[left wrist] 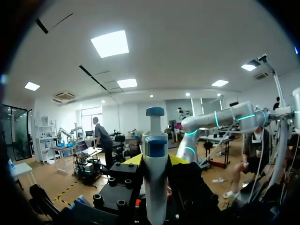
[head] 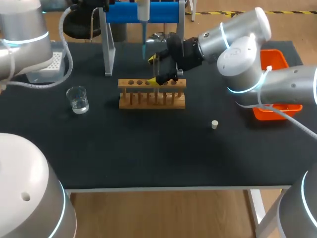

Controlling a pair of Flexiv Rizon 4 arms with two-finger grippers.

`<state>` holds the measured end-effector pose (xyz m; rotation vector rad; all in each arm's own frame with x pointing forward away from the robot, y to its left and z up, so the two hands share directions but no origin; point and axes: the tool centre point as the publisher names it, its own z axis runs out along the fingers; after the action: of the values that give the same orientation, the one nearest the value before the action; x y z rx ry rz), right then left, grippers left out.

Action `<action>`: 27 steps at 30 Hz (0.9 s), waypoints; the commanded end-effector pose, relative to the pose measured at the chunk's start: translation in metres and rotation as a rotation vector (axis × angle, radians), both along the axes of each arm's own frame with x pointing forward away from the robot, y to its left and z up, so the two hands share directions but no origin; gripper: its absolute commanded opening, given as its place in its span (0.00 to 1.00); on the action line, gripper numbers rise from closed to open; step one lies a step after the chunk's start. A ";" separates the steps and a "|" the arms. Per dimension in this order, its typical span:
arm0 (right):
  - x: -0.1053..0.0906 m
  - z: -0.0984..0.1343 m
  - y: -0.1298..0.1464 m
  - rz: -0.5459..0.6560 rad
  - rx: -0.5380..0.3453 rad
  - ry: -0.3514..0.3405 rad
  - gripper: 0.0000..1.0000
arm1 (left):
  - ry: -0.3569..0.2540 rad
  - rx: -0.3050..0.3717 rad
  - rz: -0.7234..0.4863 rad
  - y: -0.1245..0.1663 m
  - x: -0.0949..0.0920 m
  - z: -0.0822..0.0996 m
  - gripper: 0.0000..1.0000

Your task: Invert the test tube, pick up the pipette, mount the tip to pipette, aspirate from beaker and dispense into the tube, eject the tip, return the pipette, and cap with the stopper.

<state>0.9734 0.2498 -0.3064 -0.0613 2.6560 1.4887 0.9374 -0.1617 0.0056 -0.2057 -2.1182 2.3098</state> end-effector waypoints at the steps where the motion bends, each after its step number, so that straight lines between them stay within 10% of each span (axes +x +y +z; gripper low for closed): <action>1: 0.000 0.001 -0.001 0.002 -0.002 0.002 1.00 | -0.003 0.001 -0.040 -0.010 0.011 0.002 0.00; 27: 0.000 0.001 -0.001 0.002 -0.002 0.002 1.00 | 0.005 -0.005 -0.072 -0.024 0.011 0.006 0.00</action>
<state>0.9734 0.2497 -0.3064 -0.0612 2.6559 1.4887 0.9465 -0.1856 0.0102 -0.2674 -2.0672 2.2799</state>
